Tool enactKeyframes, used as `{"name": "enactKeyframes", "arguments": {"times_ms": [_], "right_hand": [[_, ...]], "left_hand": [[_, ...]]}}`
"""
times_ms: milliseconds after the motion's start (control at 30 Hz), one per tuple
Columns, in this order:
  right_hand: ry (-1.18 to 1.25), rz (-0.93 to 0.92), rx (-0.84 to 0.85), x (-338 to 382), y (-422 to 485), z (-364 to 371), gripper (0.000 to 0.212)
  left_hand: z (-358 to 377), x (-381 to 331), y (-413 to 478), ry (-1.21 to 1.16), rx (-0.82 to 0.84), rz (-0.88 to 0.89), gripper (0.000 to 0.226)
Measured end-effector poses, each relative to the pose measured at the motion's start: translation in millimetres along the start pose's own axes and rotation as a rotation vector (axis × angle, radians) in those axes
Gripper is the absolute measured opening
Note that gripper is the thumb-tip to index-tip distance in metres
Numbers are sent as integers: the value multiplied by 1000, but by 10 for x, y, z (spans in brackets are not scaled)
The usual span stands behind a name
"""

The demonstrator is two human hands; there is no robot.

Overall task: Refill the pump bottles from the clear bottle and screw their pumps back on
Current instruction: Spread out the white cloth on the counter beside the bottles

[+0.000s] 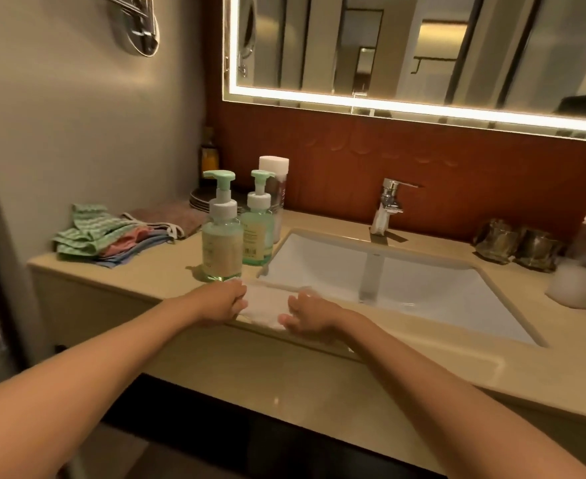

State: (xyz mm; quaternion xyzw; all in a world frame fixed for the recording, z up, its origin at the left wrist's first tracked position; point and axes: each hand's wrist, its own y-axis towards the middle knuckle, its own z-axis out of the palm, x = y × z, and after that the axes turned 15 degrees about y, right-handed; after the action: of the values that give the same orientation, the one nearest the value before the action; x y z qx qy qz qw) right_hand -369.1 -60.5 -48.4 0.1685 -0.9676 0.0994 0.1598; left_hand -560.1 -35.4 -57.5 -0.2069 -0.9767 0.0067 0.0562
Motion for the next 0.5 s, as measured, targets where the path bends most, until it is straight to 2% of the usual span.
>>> {"name": "enactKeyframes", "arguments": {"times_ms": [300,433,500], "right_hand": [[243,-10,-3,241,535,98,54],[549,58,-317,170,815,-45,43],[648,53,-308,161,965,-53,44]], "left_hand": [[28,451,-29,29,8,-120,20],[36,506,26,19,1,-133,21],[57,522,44,14,-5,-131,21]]}}
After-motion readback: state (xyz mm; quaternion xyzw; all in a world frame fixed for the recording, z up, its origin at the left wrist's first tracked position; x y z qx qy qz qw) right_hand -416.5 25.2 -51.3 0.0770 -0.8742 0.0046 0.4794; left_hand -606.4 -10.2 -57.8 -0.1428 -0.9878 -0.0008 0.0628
